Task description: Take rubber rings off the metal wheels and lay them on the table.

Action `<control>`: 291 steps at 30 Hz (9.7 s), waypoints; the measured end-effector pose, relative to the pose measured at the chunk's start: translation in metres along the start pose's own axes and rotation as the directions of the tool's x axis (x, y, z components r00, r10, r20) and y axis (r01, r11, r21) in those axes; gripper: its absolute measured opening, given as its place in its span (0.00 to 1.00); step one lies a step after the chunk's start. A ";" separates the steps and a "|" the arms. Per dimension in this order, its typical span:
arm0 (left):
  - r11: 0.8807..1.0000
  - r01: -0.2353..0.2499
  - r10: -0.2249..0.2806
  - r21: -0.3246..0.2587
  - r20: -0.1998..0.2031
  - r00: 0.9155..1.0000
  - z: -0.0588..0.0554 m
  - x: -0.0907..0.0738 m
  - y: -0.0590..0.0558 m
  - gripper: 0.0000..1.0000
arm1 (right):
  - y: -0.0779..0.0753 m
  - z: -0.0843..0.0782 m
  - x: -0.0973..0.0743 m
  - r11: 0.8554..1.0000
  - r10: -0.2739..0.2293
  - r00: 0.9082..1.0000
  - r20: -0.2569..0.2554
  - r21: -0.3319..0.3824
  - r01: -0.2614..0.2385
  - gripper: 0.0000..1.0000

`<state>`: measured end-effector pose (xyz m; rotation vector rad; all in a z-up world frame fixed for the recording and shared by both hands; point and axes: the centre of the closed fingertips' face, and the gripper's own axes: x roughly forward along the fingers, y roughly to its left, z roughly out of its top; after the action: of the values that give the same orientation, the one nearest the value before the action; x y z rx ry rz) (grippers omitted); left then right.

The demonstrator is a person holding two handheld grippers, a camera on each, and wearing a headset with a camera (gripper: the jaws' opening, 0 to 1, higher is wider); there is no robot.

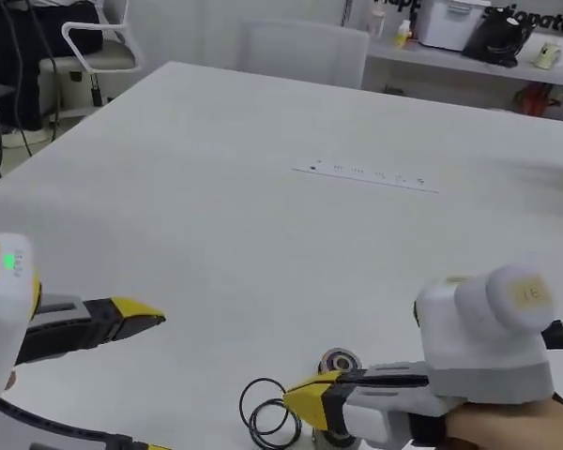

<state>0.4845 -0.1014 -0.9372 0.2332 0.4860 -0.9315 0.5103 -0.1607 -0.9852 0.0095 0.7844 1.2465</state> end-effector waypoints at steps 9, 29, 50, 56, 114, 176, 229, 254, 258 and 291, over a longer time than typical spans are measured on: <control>1.000 0.007 -0.007 -0.013 -0.007 1.000 -0.002 0.001 -0.001 0.80 | -0.002 -0.005 0.001 1.000 -0.003 1.000 -0.022 0.000 0.003 0.00; 1.000 0.002 -0.003 -0.027 -0.010 1.000 -0.004 0.000 0.000 0.77 | -0.013 -0.012 -0.002 0.998 -0.030 0.998 -0.049 0.050 0.033 0.00; 1.000 0.007 -0.007 -0.021 -0.020 1.000 -0.005 0.001 -0.001 0.77 | -0.018 -0.016 0.000 0.997 -0.066 0.995 -0.071 0.028 0.069 0.00; 1.000 0.006 -0.006 -0.022 -0.020 1.000 -0.005 0.001 -0.001 0.77 | -0.020 -0.016 0.000 0.997 -0.073 0.995 -0.071 0.015 0.074 0.02; 1.000 0.002 -0.002 0.012 -0.015 1.000 0.002 -0.003 0.002 0.78 | -0.067 0.029 -0.042 0.970 -0.235 0.964 0.123 0.084 0.226 0.07; 0.917 0.171 -0.227 0.360 0.119 0.966 0.151 0.061 0.006 0.73 | -0.088 -0.019 -0.048 0.966 -0.259 0.965 -0.042 -0.013 0.259 0.14; 0.946 0.266 -0.258 0.186 -0.063 0.964 0.025 0.164 0.003 0.19 | -0.081 -0.025 -0.040 0.973 -0.229 0.971 -0.065 -0.054 0.226 0.16; 0.958 0.250 -0.246 0.143 -0.044 0.968 0.023 0.166 0.003 0.14 | -0.086 -0.023 -0.032 0.955 -0.267 0.963 -0.047 -0.150 0.257 0.15; 0.958 0.250 -0.246 0.140 -0.041 0.968 0.023 0.166 0.003 0.14 | -0.087 -0.023 -0.033 0.951 -0.270 0.962 -0.050 -0.173 0.258 0.13; 0.963 0.230 -0.228 0.137 -0.036 0.973 0.024 0.166 0.003 0.14 | -0.091 -0.025 -0.037 0.948 -0.319 0.945 -0.064 -0.037 0.317 0.00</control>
<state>0.5769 -0.2266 -0.9990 0.3191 0.4729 -1.1928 0.5697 -0.2344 -1.0220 -0.1773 0.7946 0.9528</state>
